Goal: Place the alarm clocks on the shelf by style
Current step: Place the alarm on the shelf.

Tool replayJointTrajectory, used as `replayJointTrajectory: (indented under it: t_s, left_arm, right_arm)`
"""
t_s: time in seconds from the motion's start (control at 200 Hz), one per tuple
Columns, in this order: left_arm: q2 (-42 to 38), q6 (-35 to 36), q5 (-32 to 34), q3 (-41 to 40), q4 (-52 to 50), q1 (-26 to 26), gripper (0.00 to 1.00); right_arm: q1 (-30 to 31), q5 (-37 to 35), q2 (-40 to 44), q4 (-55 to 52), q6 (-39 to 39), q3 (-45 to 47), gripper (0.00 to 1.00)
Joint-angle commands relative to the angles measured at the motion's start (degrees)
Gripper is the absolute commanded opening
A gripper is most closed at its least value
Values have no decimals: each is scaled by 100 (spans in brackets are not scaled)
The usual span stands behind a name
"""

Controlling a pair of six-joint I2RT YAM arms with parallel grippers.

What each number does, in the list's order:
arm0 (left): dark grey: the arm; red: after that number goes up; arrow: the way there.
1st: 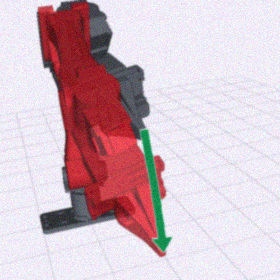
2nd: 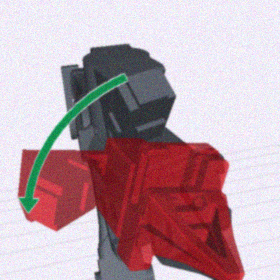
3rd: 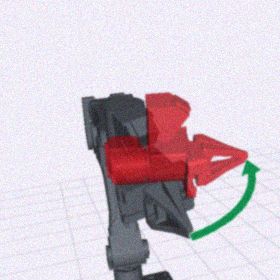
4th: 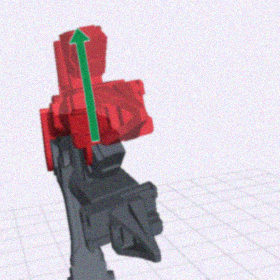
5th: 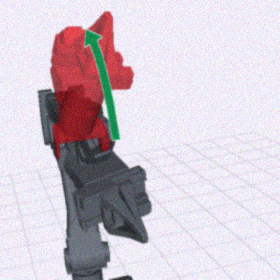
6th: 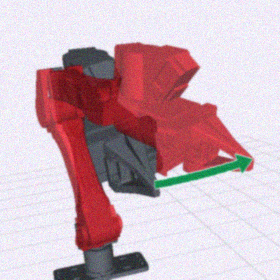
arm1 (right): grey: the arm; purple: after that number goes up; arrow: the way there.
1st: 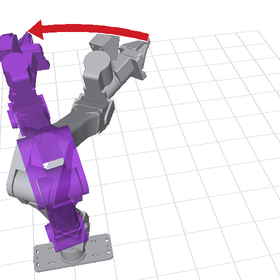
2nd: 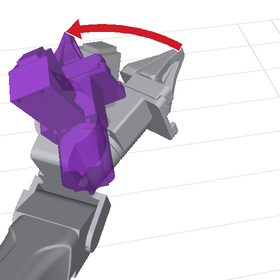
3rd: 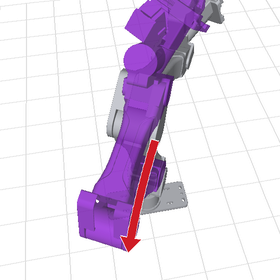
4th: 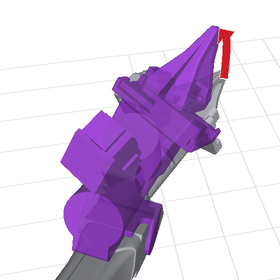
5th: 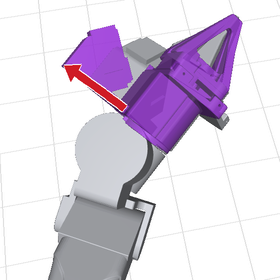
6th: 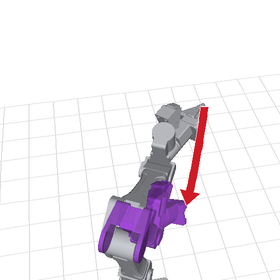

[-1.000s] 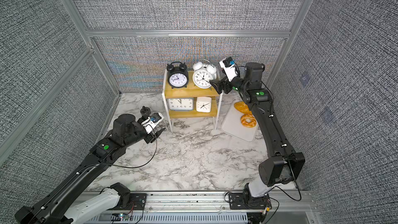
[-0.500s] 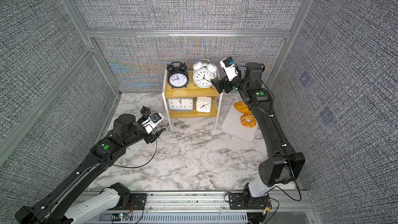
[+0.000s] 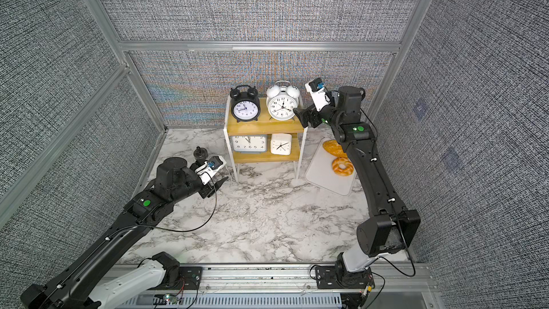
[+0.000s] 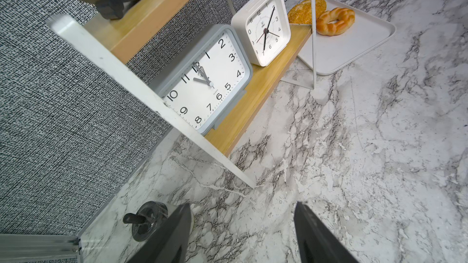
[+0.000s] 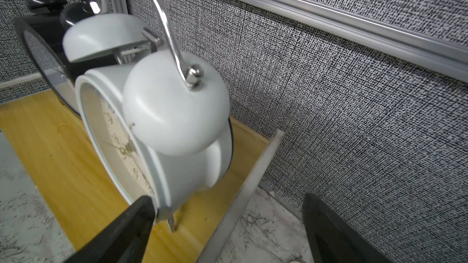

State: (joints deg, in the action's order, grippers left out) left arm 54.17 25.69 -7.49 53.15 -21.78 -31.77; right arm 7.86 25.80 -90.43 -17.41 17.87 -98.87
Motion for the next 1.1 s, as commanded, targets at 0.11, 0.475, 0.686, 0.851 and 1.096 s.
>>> replayJointTrajectory:
  t_s: [0.11,0.475,0.686,0.851,1.096]
  left_arm:
    - [-21,5,-42,20,23,4,70]
    - [-12,6,-43,14,25,4,70]
    - [-30,1,-69,-19,84,4,70]
    - [-54,1,-36,-31,111,4,71]
    - [-167,-103,256,-177,345,0,72]
  right_arm:
    - [3,-98,-34,53,-37,-44,95]
    - [1,52,37,66,-30,-6,95]
    - [6,197,434,427,75,516,95]
    - [4,103,901,729,69,1052,95]
    - [5,-640,1861,1363,-230,2218,95]
